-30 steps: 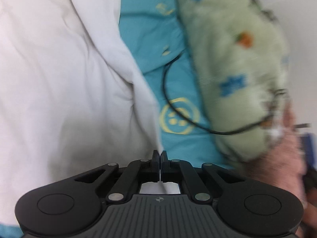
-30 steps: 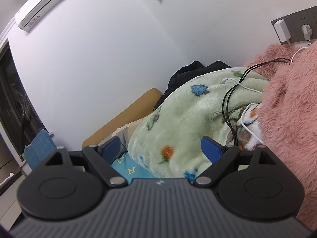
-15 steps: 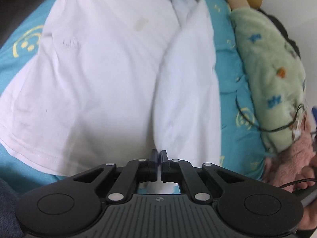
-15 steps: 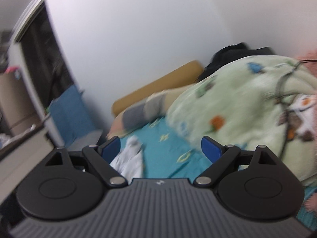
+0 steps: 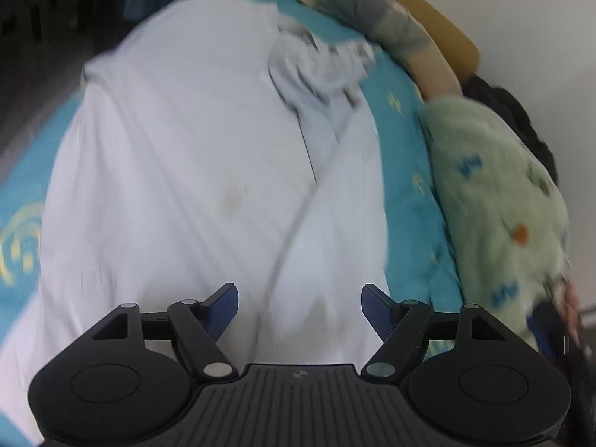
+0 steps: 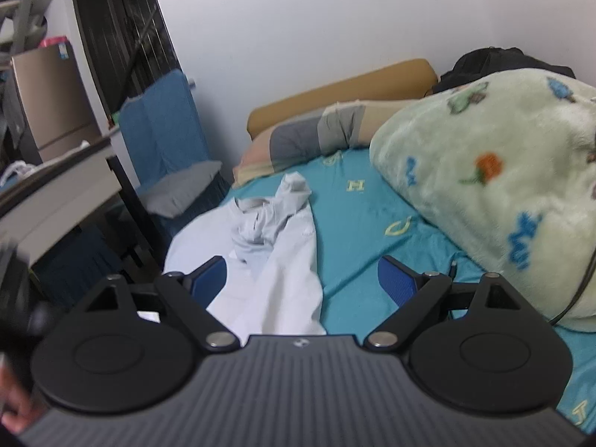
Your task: Fold clothes
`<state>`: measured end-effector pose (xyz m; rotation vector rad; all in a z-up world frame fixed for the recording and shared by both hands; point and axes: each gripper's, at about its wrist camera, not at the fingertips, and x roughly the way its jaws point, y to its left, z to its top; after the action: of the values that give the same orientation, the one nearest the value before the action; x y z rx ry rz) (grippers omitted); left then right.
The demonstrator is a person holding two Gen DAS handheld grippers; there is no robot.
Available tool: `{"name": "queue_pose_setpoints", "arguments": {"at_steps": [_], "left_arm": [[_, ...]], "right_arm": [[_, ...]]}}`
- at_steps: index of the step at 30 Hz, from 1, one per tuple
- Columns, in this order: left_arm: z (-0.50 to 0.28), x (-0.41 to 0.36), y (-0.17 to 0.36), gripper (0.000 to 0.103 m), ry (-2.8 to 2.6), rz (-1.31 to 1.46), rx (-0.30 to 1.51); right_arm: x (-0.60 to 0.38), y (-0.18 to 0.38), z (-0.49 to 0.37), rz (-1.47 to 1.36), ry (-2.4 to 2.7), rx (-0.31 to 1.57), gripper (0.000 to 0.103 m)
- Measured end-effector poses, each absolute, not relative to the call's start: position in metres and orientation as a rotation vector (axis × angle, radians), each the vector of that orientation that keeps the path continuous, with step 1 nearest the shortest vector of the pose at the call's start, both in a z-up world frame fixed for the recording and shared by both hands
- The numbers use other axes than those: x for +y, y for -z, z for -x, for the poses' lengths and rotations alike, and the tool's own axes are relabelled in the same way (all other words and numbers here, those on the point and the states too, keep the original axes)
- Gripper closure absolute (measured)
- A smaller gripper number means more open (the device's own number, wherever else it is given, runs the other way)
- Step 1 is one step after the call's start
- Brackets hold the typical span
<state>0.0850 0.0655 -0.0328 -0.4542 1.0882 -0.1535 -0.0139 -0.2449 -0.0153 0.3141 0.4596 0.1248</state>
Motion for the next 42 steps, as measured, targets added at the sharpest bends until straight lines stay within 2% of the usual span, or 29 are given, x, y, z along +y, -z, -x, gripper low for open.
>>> {"name": "queue_pose_setpoints", "arguments": {"at_steps": [9,16,17,19,20,21,26,28,29,31,33,36,42], "left_arm": [[-0.244,0.01,0.09,0.022,-0.008,0.42,0.936],[-0.293,-0.013,0.127,0.02,-0.068,0.301,0.815],[-0.297,-0.017,0.127,0.024,-0.059,0.276,0.799],[-0.305,-0.022,0.125,0.047,-0.028,0.213,0.805],[-0.309,-0.025,0.123,0.08,-0.012,0.18,0.811],[-0.314,-0.025,0.12,0.091,0.006,0.167,0.816],[-0.331,-0.017,0.082,0.092,-0.059,0.009,0.692],[-0.337,-0.009,0.076,0.091,-0.133,-0.039,0.667],[-0.339,-0.003,0.077,0.084,-0.151,-0.021,0.682],[-0.333,0.01,0.078,0.069,-0.155,0.058,0.718],[-0.318,0.018,0.075,0.042,-0.145,0.111,0.734],[-0.273,0.02,0.061,0.022,-0.08,0.106,0.739],[-0.146,0.011,0.021,0.018,0.037,0.085,0.796]], "right_arm": [[-0.241,0.057,-0.038,-0.284,-0.057,0.515,0.014],[-0.27,0.088,-0.073,-0.394,-0.016,0.565,0.014],[-0.273,0.094,-0.077,-0.427,-0.022,0.58,0.013],[-0.279,0.103,-0.083,-0.484,-0.028,0.615,0.014],[-0.279,0.107,-0.087,-0.504,-0.028,0.633,0.014],[-0.279,0.11,-0.09,-0.518,-0.035,0.64,0.014],[-0.27,0.113,-0.093,-0.493,-0.066,0.631,0.014],[-0.268,0.112,-0.093,-0.485,-0.072,0.623,0.014],[-0.268,0.111,-0.092,-0.483,-0.073,0.62,0.014],[-0.269,0.11,-0.089,-0.482,-0.073,0.609,0.014],[-0.269,0.109,-0.087,-0.476,-0.072,0.602,0.014],[-0.267,0.107,-0.086,-0.46,-0.079,0.593,0.014],[-0.258,0.099,-0.08,-0.408,-0.133,0.552,0.014]]}}
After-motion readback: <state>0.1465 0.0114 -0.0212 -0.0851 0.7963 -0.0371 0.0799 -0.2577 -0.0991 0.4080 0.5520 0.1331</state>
